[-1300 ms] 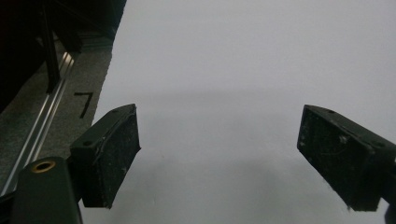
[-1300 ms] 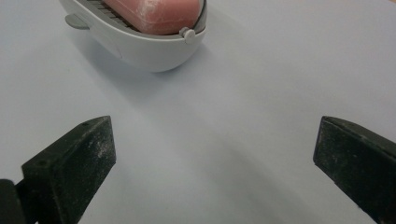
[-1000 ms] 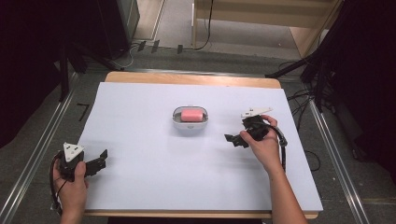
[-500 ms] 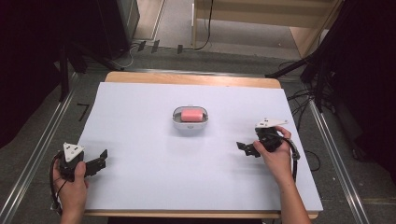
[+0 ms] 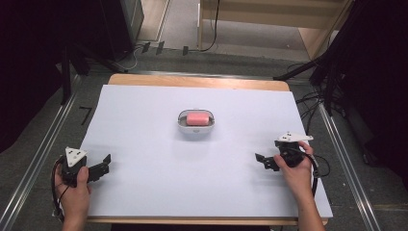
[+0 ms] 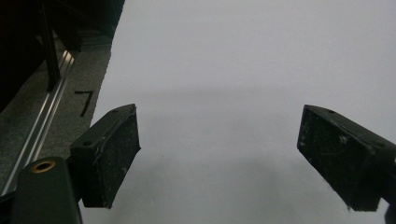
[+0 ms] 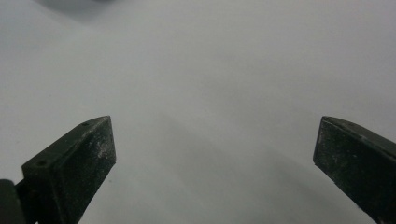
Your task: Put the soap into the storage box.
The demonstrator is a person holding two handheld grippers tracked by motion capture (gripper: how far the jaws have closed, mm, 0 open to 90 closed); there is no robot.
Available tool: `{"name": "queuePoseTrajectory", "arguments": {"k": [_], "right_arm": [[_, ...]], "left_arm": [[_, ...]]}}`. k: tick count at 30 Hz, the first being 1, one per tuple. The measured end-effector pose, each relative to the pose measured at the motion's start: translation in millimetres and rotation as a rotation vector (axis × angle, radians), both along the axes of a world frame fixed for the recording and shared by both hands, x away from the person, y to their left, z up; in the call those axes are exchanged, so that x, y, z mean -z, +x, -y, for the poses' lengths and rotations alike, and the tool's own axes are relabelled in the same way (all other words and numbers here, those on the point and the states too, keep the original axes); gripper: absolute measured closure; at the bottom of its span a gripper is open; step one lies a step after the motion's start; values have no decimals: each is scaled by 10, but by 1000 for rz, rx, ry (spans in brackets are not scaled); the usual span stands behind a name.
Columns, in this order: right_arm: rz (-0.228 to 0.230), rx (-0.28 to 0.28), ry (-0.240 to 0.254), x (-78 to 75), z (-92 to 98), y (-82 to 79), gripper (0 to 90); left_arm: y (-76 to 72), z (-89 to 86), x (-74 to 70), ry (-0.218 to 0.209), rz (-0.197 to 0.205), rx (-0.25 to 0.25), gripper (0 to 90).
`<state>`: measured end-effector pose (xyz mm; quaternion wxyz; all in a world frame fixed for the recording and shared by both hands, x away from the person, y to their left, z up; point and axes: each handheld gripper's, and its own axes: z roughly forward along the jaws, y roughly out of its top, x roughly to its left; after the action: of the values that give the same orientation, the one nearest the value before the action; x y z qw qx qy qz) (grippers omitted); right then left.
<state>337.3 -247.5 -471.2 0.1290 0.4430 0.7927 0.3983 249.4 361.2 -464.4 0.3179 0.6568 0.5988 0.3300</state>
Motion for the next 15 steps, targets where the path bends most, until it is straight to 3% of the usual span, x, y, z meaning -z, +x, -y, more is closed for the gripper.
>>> {"name": "queuePoseTrajectory", "arguments": {"k": [15], "right_arm": [[0, 77, 33, 146, 379, -259, 0]], "left_arm": [[-1, 6, 1, 7, 1, 1, 137]]}}
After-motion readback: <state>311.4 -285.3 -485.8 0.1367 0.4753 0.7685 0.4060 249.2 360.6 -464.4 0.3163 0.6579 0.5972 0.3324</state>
